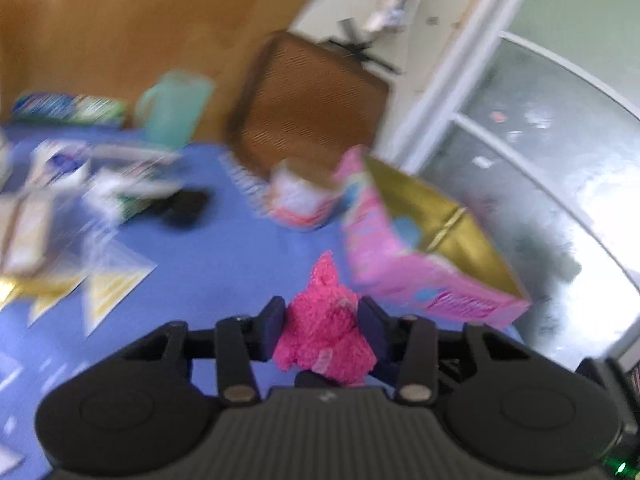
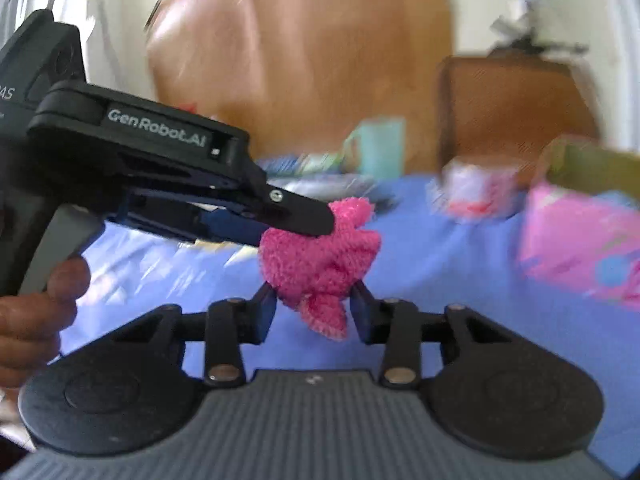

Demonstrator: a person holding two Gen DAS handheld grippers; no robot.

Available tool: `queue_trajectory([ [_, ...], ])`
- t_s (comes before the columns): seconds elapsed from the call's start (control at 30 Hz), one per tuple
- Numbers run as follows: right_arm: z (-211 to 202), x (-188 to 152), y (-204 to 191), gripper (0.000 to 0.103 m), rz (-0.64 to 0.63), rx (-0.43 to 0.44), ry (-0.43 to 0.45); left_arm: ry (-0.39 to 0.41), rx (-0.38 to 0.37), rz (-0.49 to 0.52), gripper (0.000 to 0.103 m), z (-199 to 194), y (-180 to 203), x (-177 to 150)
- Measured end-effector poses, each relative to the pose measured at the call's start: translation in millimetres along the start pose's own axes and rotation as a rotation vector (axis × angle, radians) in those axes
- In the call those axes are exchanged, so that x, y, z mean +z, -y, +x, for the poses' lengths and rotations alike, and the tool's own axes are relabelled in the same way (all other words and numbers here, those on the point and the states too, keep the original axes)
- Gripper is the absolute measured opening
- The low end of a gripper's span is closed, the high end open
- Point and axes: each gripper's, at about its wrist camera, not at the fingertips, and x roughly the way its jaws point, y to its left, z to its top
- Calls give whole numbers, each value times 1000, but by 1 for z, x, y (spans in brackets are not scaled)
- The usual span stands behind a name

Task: Organize soft objects
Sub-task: 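Drop the pink towel into the pink tin with the right tool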

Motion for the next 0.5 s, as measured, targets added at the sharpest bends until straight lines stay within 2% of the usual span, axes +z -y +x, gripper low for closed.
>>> queue_trajectory([
  [0.1,-24,11,21,43,4,-113,109,17,-67,98,42,22,49,24],
  [0.17,-40,21,41,43,9,-188,163,26,-102,158,50,41,82,37],
  [0.2,-48,27,53,43,13,-232,188,25,-120,172,65,52,96,42],
  [0.23,-56,32,65,44,17,-282,206,34,-128,183,69,61,110,46],
  [0.27,-63,36,79,46,25,-345,225,48,-123,195,69,67,120,47],
  [0.3,-68,41,95,51,38,-415,243,58,-111,207,69,73,127,47],
  [0.33,-72,43,110,65,56,-486,248,63,-96,209,69,77,130,46],
  [0.37,-75,44,128,66,87,-557,229,62,-84,201,70,79,129,43],
  [0.4,-78,42,143,66,128,-592,223,56,-77,188,71,80,125,39],
  [0.5,-97,29,164,66,236,-598,263,36,-16,142,71,74,93,29],
])
